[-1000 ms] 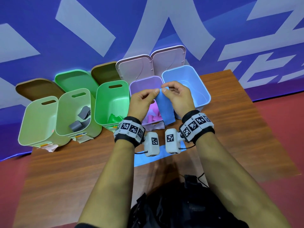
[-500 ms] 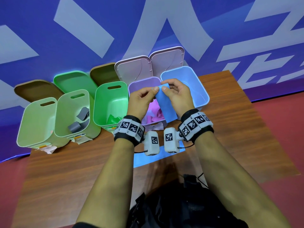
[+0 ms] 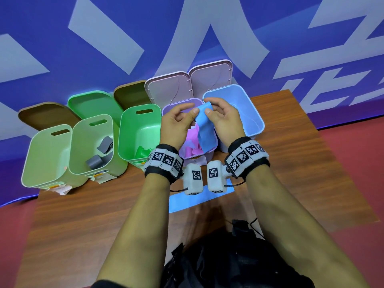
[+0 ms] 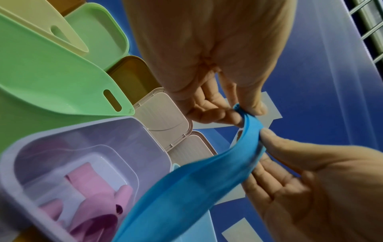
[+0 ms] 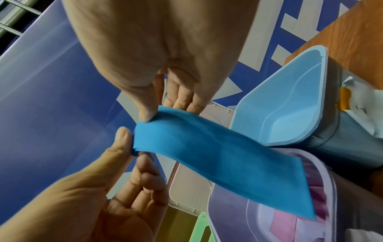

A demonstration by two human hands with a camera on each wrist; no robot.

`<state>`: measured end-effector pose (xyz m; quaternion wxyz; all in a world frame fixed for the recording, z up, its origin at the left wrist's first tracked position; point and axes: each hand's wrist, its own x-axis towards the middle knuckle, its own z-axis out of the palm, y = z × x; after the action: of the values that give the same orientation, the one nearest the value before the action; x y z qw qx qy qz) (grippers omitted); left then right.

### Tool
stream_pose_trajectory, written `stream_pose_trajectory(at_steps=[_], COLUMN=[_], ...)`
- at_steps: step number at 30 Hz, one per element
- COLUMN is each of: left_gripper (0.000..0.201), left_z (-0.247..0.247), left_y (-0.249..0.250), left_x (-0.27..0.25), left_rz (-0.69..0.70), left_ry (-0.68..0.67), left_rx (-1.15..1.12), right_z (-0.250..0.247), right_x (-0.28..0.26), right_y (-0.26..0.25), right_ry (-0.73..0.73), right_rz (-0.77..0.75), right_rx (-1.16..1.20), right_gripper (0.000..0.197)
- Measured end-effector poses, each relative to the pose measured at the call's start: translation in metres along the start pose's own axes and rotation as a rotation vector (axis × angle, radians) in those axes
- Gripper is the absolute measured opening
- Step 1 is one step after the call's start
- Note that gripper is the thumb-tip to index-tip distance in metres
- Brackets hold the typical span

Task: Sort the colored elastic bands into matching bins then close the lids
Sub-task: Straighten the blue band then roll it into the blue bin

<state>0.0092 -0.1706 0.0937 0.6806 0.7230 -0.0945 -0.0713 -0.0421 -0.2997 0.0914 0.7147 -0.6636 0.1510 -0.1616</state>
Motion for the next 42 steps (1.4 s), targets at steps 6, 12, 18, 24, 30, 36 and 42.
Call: stream_pose_trajectory(at_steps=[6,12,18,24,30,36,42], left_gripper=[0.016,0.023,0.016,0.035,0.022,0.016,0.029], left_z=[-0.001,0.0,0.0,0.003,0.003,0.004,0.006], left_y=[-0.001,-0.002,-0.001,0.0,0.0,0.0,-0.001], left_x=[-0.001,-0.003,-0.004,-0.004,-0.005,-0.007,-0.007], left_rz=[-0.008,-0.058,-0.038,-0.04,-0.023,-0.031,0.004], left_ry=[-0.022,-0.059,-0.072,-0.067,-0.059,-0.079,-0.102], left_rx=[-0.005,-0.021,0.063,-0.026,-0.002,0.005,0.002], right_z=[-0.003,-0.002,-0.005,-0.007,-0.008,-0.01,-0.01], right_x=[0.002,0.004,-0.001,0.002,0.0,0.002,0.001], right_y=[-0.001,0.001,-0.003,0.0,0.002,-0.002,0.002], right_ry=[0.033,0.082,0.022,0.079,0.056,0.069,0.103], right_rz=[-0.019,-0.001,-0.02,-0.011,-0.012,-0.013,0.005], right_rx=[-0.058,-0.078,-0.049,-0.082,-0.073,-0.032,-0.03], right_gripper=[0.025,0.021,0.028,0.023,0.027,0.025,0.017])
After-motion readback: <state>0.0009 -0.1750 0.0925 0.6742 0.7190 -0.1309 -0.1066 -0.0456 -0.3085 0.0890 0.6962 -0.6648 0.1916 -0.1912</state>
